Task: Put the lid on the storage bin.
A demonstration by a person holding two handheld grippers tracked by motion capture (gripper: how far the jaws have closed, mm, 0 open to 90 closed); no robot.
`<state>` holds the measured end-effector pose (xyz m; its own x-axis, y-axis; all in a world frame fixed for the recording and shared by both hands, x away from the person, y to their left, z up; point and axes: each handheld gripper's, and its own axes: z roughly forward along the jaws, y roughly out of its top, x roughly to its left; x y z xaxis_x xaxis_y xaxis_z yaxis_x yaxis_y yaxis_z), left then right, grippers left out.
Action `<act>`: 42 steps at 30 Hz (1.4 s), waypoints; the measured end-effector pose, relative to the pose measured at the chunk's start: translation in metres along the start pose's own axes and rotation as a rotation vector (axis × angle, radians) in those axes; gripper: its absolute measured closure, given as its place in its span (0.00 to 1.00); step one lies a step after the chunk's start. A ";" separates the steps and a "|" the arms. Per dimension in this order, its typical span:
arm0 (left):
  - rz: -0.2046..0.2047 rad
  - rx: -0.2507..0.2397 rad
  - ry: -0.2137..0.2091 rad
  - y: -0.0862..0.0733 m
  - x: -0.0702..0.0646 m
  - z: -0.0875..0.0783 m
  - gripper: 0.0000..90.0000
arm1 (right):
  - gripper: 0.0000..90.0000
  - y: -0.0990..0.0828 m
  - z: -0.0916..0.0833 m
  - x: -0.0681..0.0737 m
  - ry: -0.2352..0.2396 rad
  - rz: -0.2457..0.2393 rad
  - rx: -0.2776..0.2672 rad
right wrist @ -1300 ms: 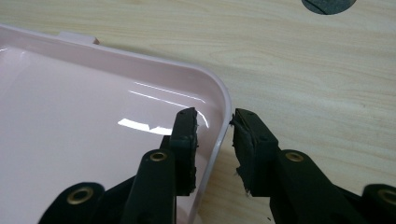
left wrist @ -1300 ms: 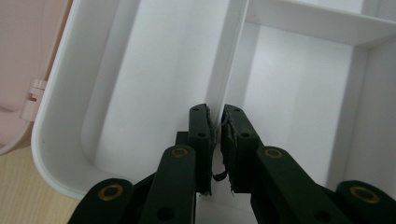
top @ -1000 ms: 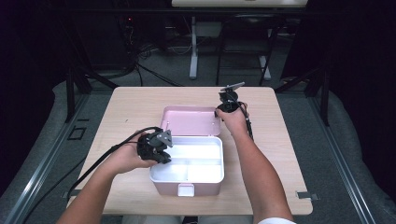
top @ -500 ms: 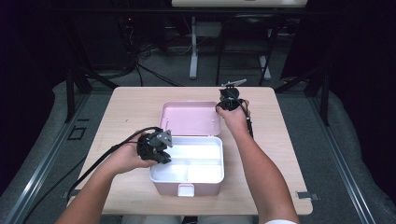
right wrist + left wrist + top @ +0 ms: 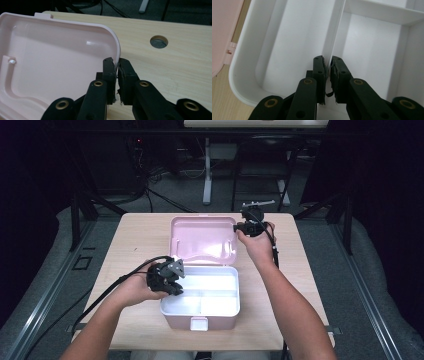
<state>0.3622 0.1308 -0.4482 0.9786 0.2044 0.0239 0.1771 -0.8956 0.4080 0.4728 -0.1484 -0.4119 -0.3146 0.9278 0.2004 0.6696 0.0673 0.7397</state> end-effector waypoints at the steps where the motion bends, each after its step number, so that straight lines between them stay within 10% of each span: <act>1: 0.001 0.000 0.000 0.000 0.000 0.000 0.91 | 0.95 -0.001 -0.005 0.002 -0.001 -0.014 -0.016; 26: 0.002 -0.026 0.029 -0.003 -0.003 -0.001 0.90 | 0.97 -0.055 -0.078 0.025 0.051 -0.154 -0.360; 42: -0.043 -0.122 0.073 -0.007 0.000 -0.018 0.78 | 0.96 -0.055 -0.079 0.025 0.051 -0.162 -0.361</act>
<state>0.3588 0.1442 -0.4348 0.9593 0.2739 0.0681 0.2007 -0.8316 0.5178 0.3748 -0.1574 -0.3973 -0.4357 0.8958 0.0875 0.3317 0.0694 0.9408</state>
